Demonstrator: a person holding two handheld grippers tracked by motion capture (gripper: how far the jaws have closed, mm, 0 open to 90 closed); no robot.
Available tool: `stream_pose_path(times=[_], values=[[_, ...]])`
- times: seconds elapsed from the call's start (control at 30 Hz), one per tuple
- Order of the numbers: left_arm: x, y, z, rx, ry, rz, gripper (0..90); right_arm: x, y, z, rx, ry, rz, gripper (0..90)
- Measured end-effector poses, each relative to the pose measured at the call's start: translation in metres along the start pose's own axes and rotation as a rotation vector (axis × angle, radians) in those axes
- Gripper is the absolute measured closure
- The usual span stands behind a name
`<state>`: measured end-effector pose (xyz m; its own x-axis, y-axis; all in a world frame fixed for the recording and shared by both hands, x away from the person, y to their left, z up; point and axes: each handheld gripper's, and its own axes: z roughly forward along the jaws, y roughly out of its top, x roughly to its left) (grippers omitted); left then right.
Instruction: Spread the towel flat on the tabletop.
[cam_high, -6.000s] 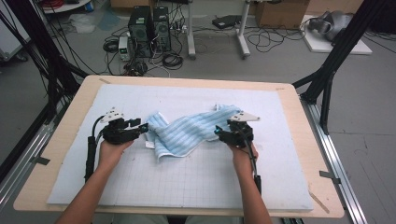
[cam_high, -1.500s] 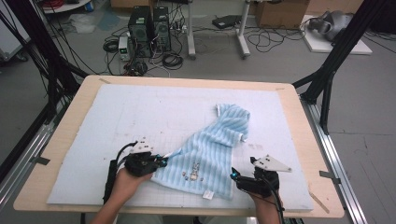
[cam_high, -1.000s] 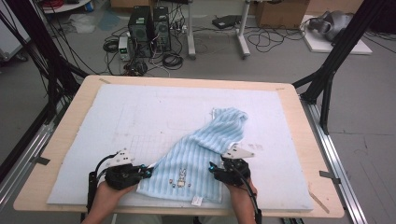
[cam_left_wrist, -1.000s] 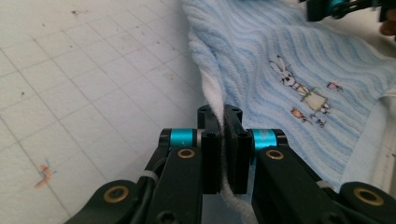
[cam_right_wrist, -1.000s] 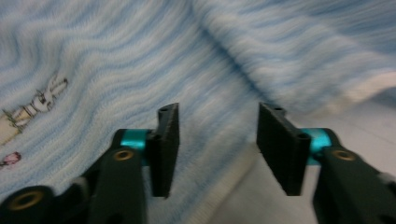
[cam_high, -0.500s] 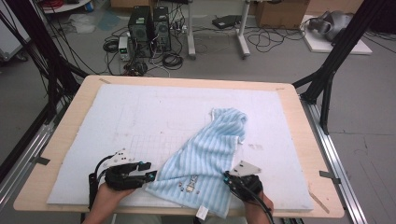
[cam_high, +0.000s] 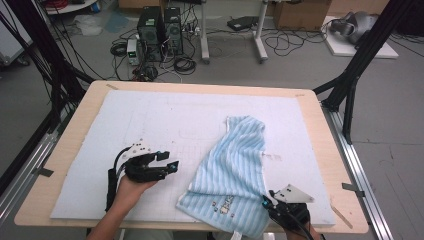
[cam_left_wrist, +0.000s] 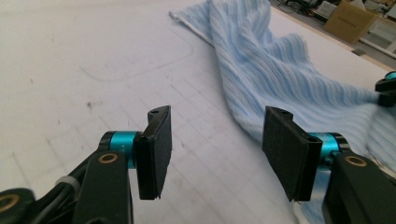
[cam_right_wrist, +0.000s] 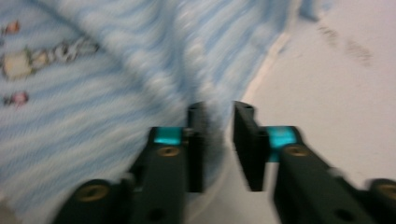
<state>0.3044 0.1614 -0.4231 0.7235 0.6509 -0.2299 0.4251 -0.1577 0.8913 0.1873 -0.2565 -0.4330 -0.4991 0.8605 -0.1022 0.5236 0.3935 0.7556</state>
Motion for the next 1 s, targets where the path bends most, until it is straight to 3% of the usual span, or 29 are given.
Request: stream_pose_path(times=[0.13, 0.2, 0.27, 0.33, 0.47, 0.67, 0.77, 0.87, 0.93, 1.0], values=[[0.001, 0.014, 0.018, -0.008, -0.012, 0.031, 43.9, -0.007, 0.005, -0.001, -0.054, -0.012, 0.038, 50.4], [0.001, 0.019, 0.028, -0.004, -0.013, 0.054, 51.8, -0.008, 0.008, 0.0, -0.074, -0.015, 0.03, 49.0], [0.002, 0.022, 0.039, 0.014, 0.025, 0.036, 61.5, -0.009, 0.01, 0.0, -0.084, -0.001, 0.033, 48.3], [0.004, 0.024, 0.05, 0.02, 0.043, -0.005, 63.2, -0.009, 0.01, 0.001, -0.093, 0.006, 0.023, 48.3], [0.002, 0.025, 0.071, 0.032, 0.072, -0.013, 66.0, -0.014, 0.01, 0.001, -0.112, 0.019, 0.02, 47.6], [-0.011, 0.023, 0.099, 0.056, 0.087, 0.019, 68.1, -0.024, 0.01, 0.0, -0.132, 0.029, 0.018, 45.8], [-0.013, 0.017, 0.111, 0.1, 0.11, 0.046, 68.1, -0.03, 0.012, 0.001, -0.142, 0.032, 0.021, 45.7], [-0.014, 0.017, 0.114, 0.114, 0.13, 0.045, 69.0, -0.034, 0.017, 0.003, -0.147, 0.036, 0.015, 45.7], [-0.015, 0.017, 0.114, 0.123, 0.123, 0.063, 69.5, -0.036, 0.021, 0.006, -0.155, 0.039, 0.013, 45.4], [-0.019, 0.016, 0.115, 0.139, 0.114, 0.104, 69.3, -0.037, 0.025, 0.01, -0.161, 0.045, 0.013, 45.3]])
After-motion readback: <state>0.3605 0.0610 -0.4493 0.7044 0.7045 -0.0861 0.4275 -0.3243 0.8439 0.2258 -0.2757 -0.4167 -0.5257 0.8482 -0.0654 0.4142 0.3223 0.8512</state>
